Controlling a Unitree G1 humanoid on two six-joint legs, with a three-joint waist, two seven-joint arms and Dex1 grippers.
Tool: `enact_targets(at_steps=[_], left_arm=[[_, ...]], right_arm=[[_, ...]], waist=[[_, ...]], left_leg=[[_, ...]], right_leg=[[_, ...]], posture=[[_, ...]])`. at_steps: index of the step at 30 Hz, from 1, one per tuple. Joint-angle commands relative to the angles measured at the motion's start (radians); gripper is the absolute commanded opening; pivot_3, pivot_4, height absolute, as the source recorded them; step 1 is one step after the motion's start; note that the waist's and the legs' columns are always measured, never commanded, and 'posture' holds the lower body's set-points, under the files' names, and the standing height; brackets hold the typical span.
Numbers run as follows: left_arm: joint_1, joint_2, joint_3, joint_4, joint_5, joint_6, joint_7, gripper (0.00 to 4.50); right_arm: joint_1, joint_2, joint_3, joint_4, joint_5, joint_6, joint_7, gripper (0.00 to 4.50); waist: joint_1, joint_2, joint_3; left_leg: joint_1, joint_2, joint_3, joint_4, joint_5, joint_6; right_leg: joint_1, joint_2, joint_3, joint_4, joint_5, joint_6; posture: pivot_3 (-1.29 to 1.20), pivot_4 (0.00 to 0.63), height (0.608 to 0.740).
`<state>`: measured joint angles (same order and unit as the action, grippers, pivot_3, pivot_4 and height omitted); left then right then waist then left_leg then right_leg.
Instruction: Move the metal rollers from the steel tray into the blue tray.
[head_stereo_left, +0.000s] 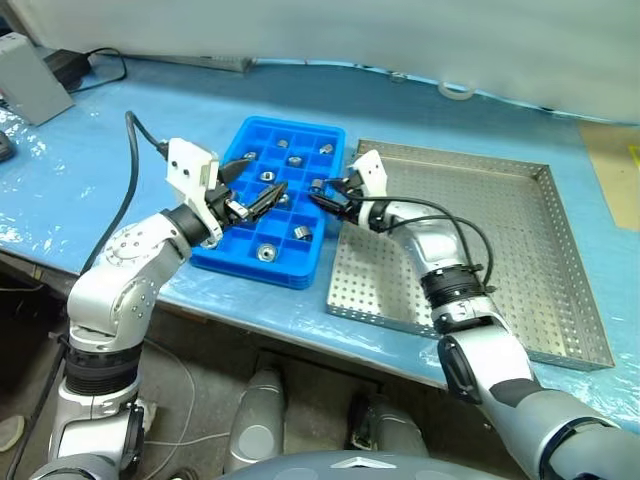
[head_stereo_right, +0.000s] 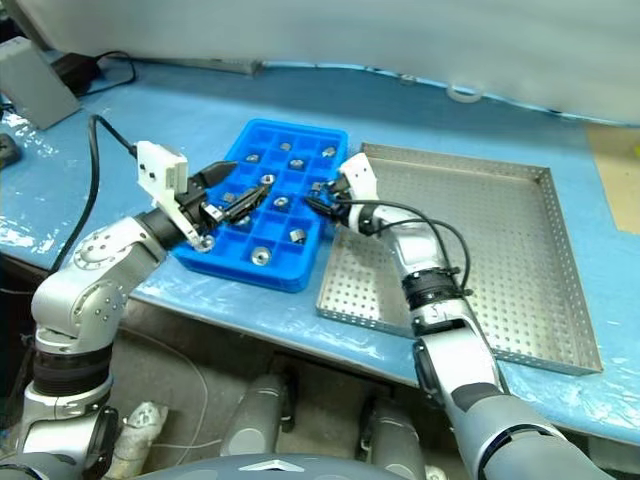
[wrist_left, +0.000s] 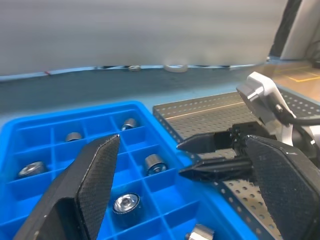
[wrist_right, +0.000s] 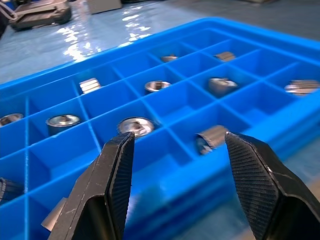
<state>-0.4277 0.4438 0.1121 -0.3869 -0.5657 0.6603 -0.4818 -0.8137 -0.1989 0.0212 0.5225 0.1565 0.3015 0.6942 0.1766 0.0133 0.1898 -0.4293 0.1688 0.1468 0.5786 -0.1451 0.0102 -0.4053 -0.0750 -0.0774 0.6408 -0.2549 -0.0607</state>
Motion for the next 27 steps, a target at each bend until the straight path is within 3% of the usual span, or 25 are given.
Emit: enact_targets(at_steps=[1, 11, 27], left_arm=[[-0.048, -0.006, -0.017, 0.022, 0.006, -0.039, -0.03, 4.28], [-0.123, -0.07, -0.063, 0.199, 0.065, -0.11, -0.048, 4.28], [-0.162, -0.105, -0.12, 0.259, 0.094, -0.119, -0.115, 4.28]], right_arm=[[0.009, -0.033, -0.039, -0.067, 0.018, 0.022, -0.033, 3.02], [0.112, -0.175, -0.16, -0.235, 0.101, 0.119, -0.049, 3.02], [0.175, -0.127, -0.141, -0.333, 0.09, 0.139, -0.167, 3.02]], waist=[[-0.003, 0.0, 0.0], [-0.002, 0.0, 0.0], [-0.05, 0.0, 0.0]], left_leg=[[0.001, 0.0, 0.0, 0.0, 0.0, 0.0], [0.001, 0.0, 0.002, -0.001, 0.0, 0.001], [0.003, 0.0, 0.002, -0.001, 0.002, 0.004]], right_leg=[[0.0, 0.0, 0.0, 0.0, 0.0, 0.0], [0.001, 0.0, 0.001, -0.001, 0.0, 0.0], [0.002, 0.0, 0.001, -0.001, 0.0, -0.001]], posture=[[0.22, 0.15, 0.74], [0.16, 0.15, 0.74], [0.12, 0.15, 0.74]])
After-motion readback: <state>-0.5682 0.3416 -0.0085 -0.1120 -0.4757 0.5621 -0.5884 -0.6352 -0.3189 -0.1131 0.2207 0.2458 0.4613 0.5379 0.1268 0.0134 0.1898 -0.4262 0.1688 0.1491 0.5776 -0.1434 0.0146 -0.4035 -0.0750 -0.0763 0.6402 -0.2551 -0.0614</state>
